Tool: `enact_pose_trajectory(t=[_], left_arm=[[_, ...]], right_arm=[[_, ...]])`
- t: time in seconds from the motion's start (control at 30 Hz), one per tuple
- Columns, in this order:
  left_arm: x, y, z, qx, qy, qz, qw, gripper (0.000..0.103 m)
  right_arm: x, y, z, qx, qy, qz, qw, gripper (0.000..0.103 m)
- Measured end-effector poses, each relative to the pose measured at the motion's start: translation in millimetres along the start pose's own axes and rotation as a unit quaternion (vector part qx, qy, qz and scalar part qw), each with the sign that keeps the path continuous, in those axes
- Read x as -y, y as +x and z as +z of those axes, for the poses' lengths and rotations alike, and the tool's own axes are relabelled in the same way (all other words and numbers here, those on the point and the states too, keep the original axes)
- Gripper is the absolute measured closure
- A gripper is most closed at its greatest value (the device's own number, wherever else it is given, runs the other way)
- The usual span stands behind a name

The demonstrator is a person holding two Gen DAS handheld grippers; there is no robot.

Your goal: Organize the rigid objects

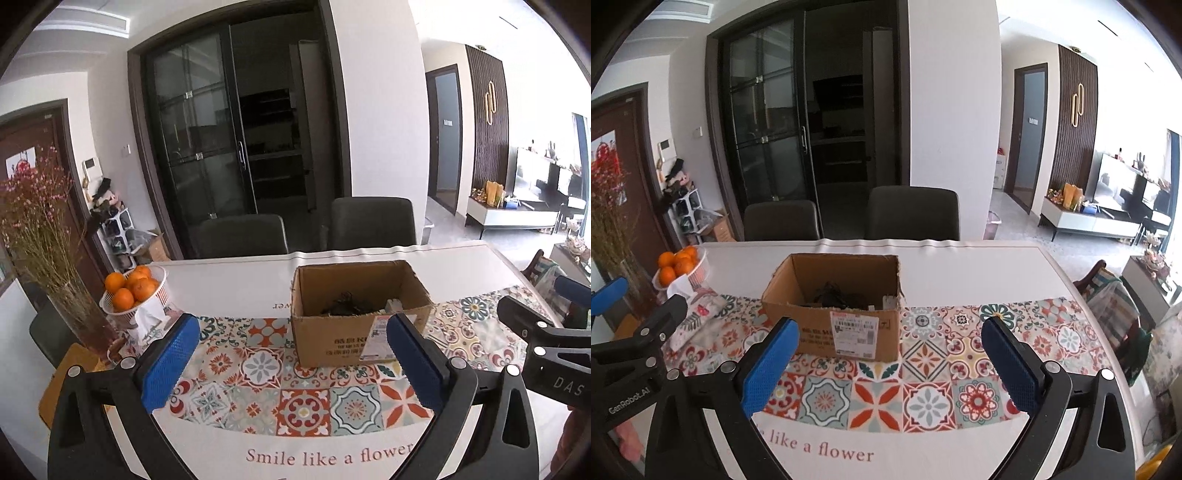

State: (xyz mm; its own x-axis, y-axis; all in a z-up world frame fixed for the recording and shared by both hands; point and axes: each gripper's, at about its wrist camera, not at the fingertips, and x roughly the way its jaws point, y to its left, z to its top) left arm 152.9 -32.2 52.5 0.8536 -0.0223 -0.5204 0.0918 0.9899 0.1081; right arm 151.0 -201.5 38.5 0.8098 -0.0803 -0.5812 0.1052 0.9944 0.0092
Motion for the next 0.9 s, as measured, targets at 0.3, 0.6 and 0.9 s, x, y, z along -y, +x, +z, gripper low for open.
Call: enact_pose_trajectory(t=[0.3, 0.6, 0.9], left_arm=[[2, -11, -4, 0.003, 0.003, -0.007, 1.0000, 0.000], [3, -17, -3, 0.013, 0.006, -0.001, 0.9999, 0.000], [4, -19, -3, 0.016, 0.006, 0.000, 0.9999, 0.000]], right_arm=[[2, -12, -7, 0.005, -0.007, 0.002, 1.000, 0.003], [0, -15, -6, 0.010, -0.006, 0.005, 1.000, 0.003], [-1, -17, -6, 0.014, -0.006, 0.005, 1.000, 0.003]])
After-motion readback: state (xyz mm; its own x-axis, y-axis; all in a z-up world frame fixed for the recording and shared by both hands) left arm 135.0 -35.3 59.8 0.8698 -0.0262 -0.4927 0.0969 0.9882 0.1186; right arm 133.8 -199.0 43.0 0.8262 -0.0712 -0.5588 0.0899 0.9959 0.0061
